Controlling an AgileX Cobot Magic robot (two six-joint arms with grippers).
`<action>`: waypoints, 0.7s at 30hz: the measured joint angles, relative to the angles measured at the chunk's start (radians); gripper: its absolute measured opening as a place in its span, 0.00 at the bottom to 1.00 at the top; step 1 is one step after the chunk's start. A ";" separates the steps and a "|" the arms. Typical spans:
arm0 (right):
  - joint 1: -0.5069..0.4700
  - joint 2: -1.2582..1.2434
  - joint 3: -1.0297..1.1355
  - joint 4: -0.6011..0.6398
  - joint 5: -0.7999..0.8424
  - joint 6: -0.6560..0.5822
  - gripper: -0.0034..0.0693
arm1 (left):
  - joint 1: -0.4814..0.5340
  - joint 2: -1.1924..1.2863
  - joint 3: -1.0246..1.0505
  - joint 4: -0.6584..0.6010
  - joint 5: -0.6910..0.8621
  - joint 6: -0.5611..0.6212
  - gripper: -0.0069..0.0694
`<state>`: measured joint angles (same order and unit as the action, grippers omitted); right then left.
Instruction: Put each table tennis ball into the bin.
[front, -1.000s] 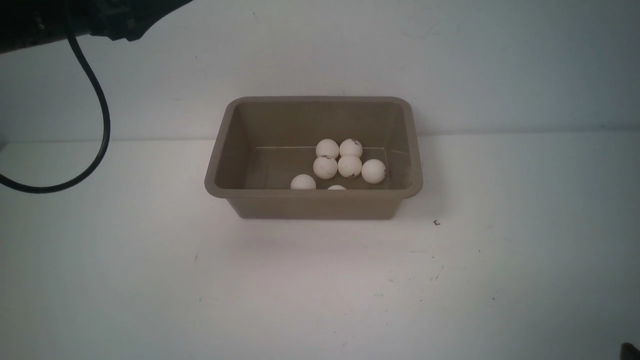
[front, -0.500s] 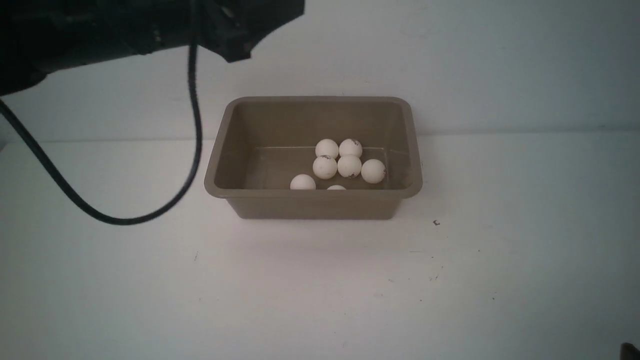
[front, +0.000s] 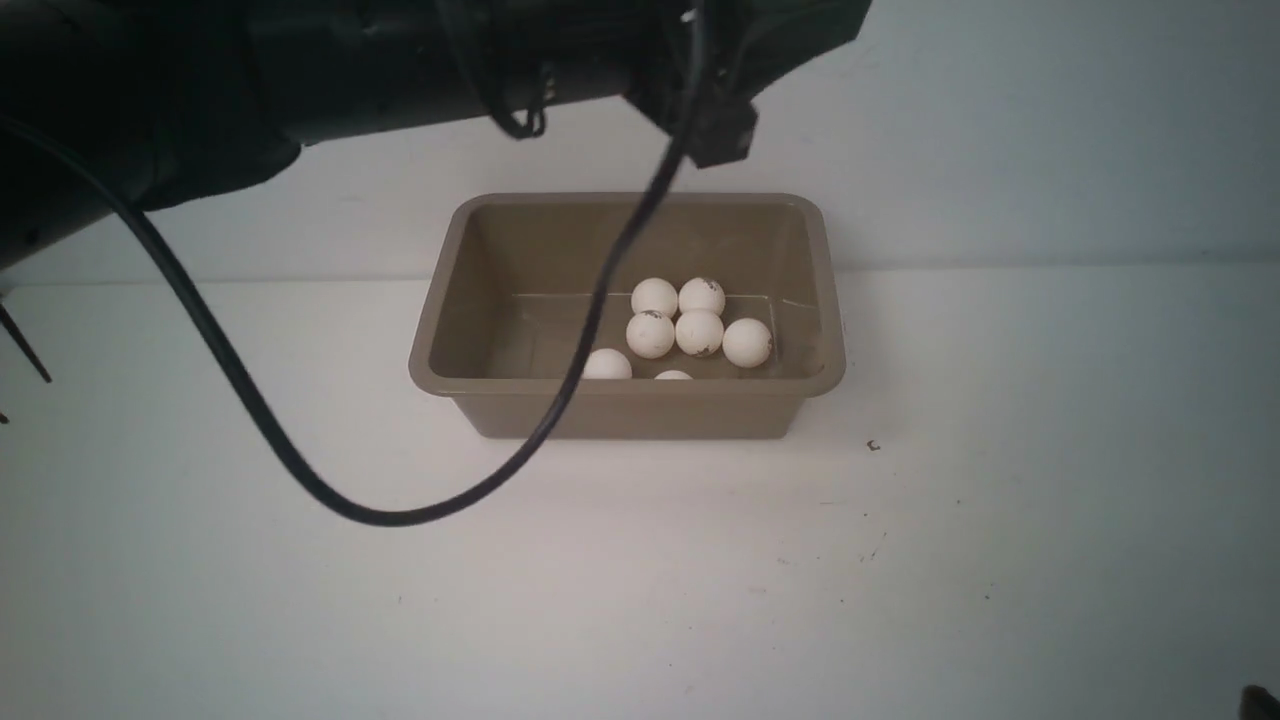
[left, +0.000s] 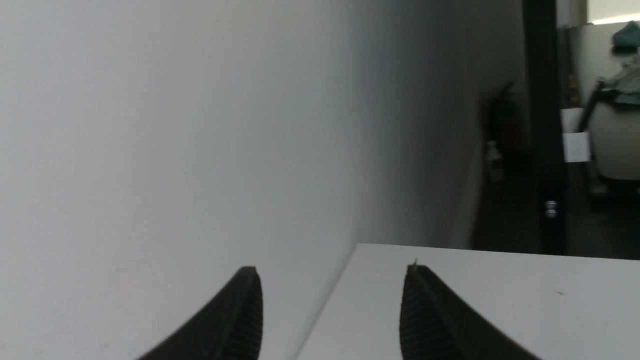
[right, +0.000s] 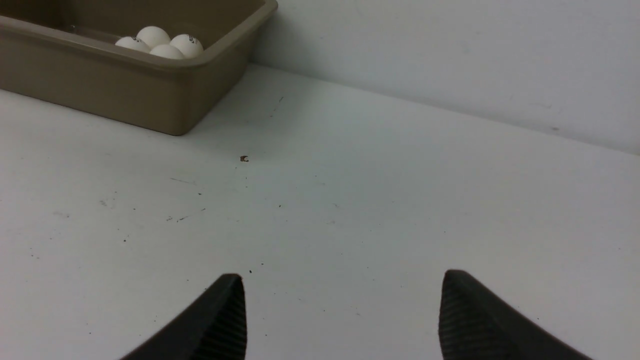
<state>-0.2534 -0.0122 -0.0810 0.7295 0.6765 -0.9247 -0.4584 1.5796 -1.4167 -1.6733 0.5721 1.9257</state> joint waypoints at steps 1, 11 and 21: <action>0.000 0.000 0.000 0.000 0.000 0.000 0.70 | -0.016 0.000 -0.012 -0.003 -0.053 0.000 0.54; 0.000 0.000 0.000 0.002 0.000 0.000 0.70 | -0.100 0.016 -0.039 -0.030 -0.611 -0.077 0.54; 0.000 0.000 0.000 0.002 0.000 0.000 0.70 | -0.028 0.053 0.112 0.858 -0.481 -1.026 0.54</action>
<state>-0.2534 -0.0122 -0.0810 0.7319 0.6765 -0.9247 -0.4865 1.6330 -1.3049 -0.8153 0.0907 0.8999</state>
